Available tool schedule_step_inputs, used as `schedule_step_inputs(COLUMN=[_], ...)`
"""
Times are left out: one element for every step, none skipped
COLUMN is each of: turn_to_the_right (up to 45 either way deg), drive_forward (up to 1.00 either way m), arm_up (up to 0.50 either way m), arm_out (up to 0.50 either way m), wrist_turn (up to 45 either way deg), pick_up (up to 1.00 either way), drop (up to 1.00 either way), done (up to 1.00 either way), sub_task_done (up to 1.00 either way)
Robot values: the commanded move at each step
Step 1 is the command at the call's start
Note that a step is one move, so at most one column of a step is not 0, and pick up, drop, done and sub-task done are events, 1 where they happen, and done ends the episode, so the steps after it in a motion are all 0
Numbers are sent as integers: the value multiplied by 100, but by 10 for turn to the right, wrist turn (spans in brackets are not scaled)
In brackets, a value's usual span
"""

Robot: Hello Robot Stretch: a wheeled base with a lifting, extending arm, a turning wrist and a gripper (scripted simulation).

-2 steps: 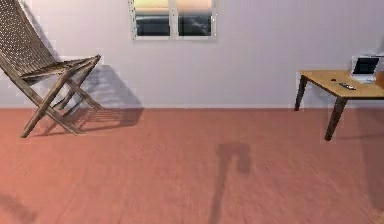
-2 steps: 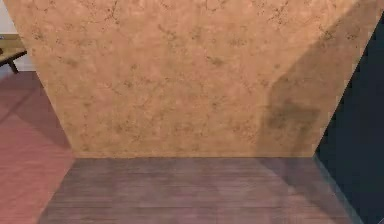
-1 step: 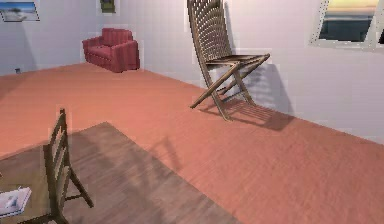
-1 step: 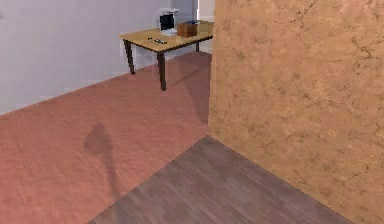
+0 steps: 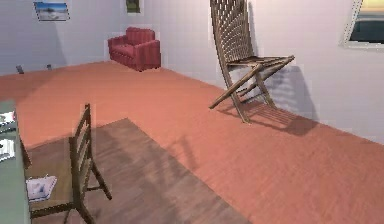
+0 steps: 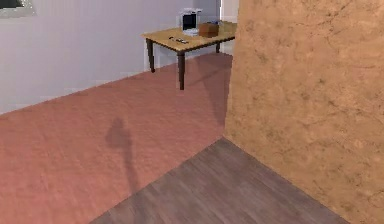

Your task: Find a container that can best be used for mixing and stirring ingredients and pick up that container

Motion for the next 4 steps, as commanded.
schedule_step_inputs(turn_to_the_right=[0,-450,-450,-450], drive_forward=[85,0,0,0], arm_up=[0,0,0,0], arm_out=[0,0,0,0], wrist_turn=[0,0,0,0], pick_up=[0,0,0,0], drop=[0,0,0,0], done=[0,0,0,0], sub_task_done=[0,0,0,0])
